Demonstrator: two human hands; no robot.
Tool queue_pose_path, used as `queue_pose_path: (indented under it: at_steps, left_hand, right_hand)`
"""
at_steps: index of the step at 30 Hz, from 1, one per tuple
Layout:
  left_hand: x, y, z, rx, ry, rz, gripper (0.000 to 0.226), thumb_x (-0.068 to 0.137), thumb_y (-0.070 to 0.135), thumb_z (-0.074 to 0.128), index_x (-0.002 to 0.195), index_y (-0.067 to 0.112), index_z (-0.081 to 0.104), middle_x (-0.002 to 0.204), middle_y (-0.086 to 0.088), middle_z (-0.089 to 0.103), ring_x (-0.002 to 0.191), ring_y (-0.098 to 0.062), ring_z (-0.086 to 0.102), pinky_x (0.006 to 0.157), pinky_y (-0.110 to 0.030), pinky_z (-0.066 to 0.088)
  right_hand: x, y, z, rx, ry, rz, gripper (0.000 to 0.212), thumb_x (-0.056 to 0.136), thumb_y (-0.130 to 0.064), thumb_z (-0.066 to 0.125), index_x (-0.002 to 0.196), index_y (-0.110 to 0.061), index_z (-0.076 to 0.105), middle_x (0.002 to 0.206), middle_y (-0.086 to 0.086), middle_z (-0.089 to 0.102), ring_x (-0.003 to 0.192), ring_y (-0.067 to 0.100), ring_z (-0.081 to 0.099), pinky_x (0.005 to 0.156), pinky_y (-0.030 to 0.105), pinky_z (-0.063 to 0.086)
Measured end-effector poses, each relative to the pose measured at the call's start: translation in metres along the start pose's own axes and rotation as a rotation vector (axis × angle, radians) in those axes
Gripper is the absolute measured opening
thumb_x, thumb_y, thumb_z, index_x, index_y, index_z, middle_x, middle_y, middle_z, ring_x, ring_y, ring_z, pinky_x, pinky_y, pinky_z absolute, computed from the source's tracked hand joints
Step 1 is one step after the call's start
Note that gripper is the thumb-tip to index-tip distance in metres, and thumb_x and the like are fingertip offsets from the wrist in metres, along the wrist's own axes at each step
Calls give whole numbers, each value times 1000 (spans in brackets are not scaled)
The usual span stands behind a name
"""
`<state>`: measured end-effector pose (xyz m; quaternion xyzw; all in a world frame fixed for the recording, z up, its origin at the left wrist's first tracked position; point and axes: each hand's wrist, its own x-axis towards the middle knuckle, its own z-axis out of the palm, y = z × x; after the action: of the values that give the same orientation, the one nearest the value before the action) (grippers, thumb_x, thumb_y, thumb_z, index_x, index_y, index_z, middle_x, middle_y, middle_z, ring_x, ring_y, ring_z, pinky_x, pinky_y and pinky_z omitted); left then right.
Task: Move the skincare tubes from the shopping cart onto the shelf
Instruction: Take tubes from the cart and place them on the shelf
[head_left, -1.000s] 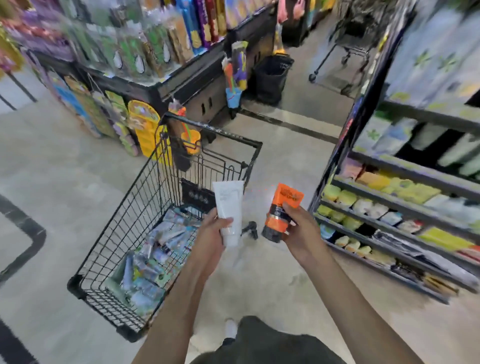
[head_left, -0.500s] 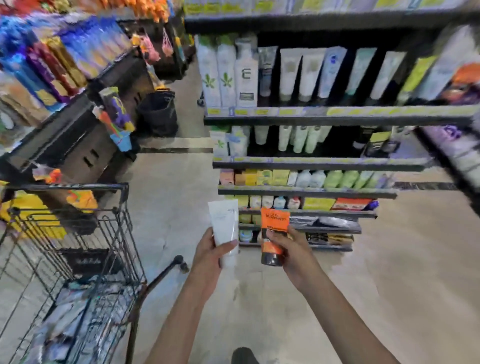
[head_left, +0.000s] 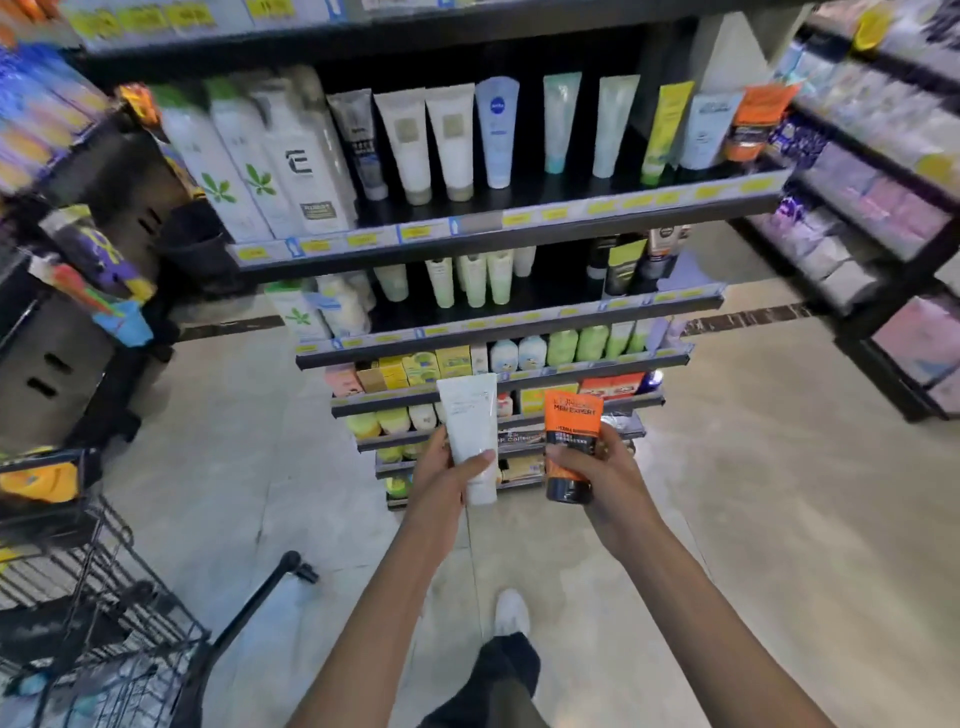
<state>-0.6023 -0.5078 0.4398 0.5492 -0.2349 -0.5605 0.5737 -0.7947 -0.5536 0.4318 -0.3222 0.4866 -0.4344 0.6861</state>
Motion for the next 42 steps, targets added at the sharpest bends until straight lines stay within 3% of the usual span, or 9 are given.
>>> queue_pose_path:
  at_steps: [5, 14, 19, 22, 24, 30, 36, 39, 42]
  left_hand:
    - [50, 0, 43, 19, -10, -35, 58, 80, -4, 79, 127, 24, 60, 120, 3, 74, 109, -23, 71, 90, -47, 60]
    - [158, 6, 111, 50, 50, -2, 59, 77, 4, 84, 127, 21, 58, 122, 1, 71, 108, -21, 69, 83, -41, 61]
    - [213, 9, 141, 176, 132, 46, 56, 76, 11, 86, 125, 20, 59, 121, 3, 70, 109, -20, 66, 90, -41, 57]
    - [242, 14, 159, 259, 174, 89, 53, 78, 13, 86, 122, 17, 58, 118, 3, 69, 109, -17, 66, 89, -34, 57]
    - [260, 14, 170, 310, 212, 108, 56, 78, 15, 87, 124, 16, 55, 119, 1, 68, 111, -18, 66, 93, -36, 57]
    - [313, 11, 190, 478, 357, 121, 72, 77, 30, 87, 137, 15, 49, 129, -3, 65, 119, -22, 61, 103, -46, 52]
    - [343, 15, 204, 545, 464, 245, 56, 77, 26, 87, 124, 14, 59, 116, 0, 70, 107, -20, 66, 95, -39, 56]
    - [352, 15, 206, 586, 508, 237, 55, 77, 31, 88, 120, 13, 60, 113, -2, 72, 105, -23, 68, 91, -34, 56]
    - [357, 12, 208, 626, 523, 240, 58, 78, 27, 87, 124, 11, 57, 117, -5, 71, 109, -26, 67, 93, -35, 55]
  right_hand:
    - [44, -24, -21, -45, 45, -31, 56, 70, -7, 90, 119, -19, 68, 116, 14, 75, 112, 41, 68, 106, 63, 48]
    - [116, -77, -38, -126, 52, -15, 80, 48, -34, 97, 121, -30, 66, 117, 6, 74, 114, 33, 68, 107, 60, 48]
    - [147, -95, -49, -144, 41, 11, 81, 50, -34, 98, 124, -31, 65, 118, 3, 75, 114, 30, 69, 107, 59, 48]
    - [166, -106, -56, -174, 19, -1, 66, 55, -35, 96, 115, -34, 69, 116, 0, 75, 116, 30, 68, 111, 59, 44]
    - [175, -113, -60, -175, -9, -6, 63, 56, -34, 94, 114, -33, 70, 114, 1, 76, 115, 29, 68, 112, 59, 43]
    - [202, -131, -74, -194, -67, 16, 74, 54, -36, 94, 123, -29, 66, 114, 0, 76, 117, 29, 67, 113, 58, 43]
    - [220, -145, -93, -236, -74, 56, 81, 51, -40, 94, 125, -31, 64, 115, -2, 76, 117, 28, 67, 110, 59, 46]
    - [225, -149, -100, -259, -88, 51, 70, 58, -36, 94, 122, -32, 66, 114, -2, 76, 116, 27, 68, 109, 59, 46]
    - [229, -151, -107, -277, -104, 35, 52, 73, -19, 90, 120, -28, 68, 112, 2, 77, 112, 28, 70, 107, 58, 50]
